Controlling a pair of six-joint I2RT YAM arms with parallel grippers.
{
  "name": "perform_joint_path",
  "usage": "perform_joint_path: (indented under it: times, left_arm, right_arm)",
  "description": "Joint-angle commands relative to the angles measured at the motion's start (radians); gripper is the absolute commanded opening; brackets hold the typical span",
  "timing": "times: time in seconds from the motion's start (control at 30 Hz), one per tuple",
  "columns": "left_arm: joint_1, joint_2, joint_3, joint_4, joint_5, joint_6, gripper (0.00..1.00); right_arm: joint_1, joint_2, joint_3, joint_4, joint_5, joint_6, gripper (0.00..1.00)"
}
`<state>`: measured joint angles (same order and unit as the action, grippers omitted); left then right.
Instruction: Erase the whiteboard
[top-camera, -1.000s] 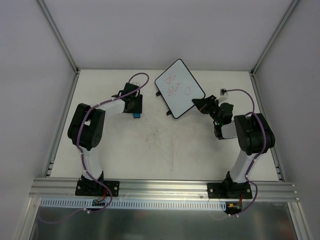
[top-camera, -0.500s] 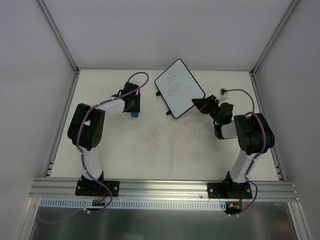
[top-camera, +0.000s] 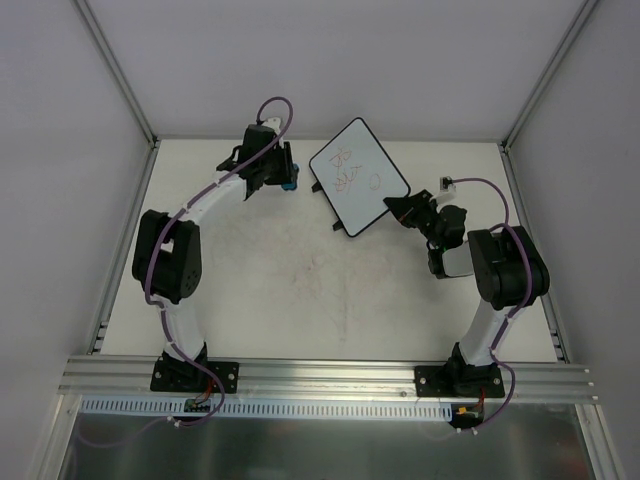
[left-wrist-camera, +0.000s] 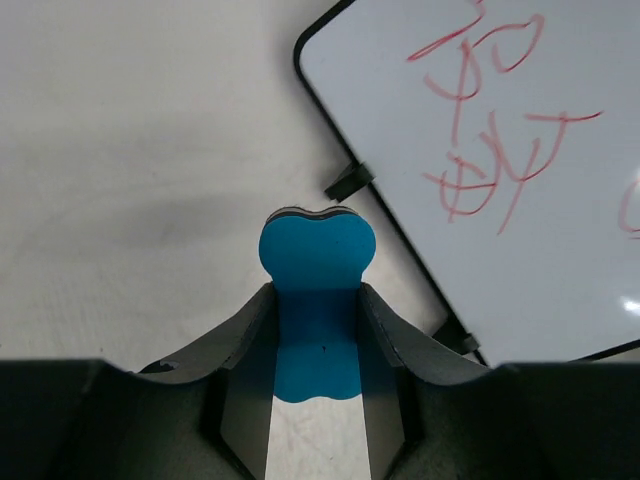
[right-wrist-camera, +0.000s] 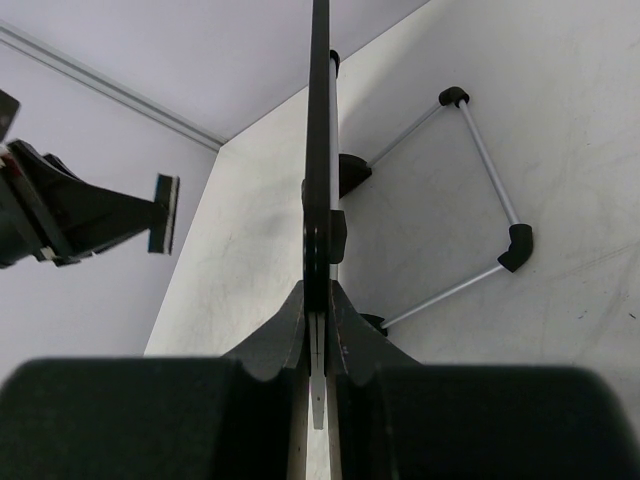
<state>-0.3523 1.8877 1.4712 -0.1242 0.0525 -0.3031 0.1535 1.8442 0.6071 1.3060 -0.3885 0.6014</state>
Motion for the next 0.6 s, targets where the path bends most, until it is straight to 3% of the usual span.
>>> perform_joint_path:
  times: [0.0, 0.57]
  left_arm:
    - [0.004, -0.001, 0.098, 0.035, 0.081, -0.065, 0.22]
    - [-0.002, 0.359, 0.478, 0.262, 0.297, -0.245, 0.20]
  right_arm:
    - [0.003, 0.010, 0.029, 0.029, -0.016, -0.026, 0.00]
    - [0.038, -0.013, 0.042, -0.019, -0.012, -0.086, 0.00]
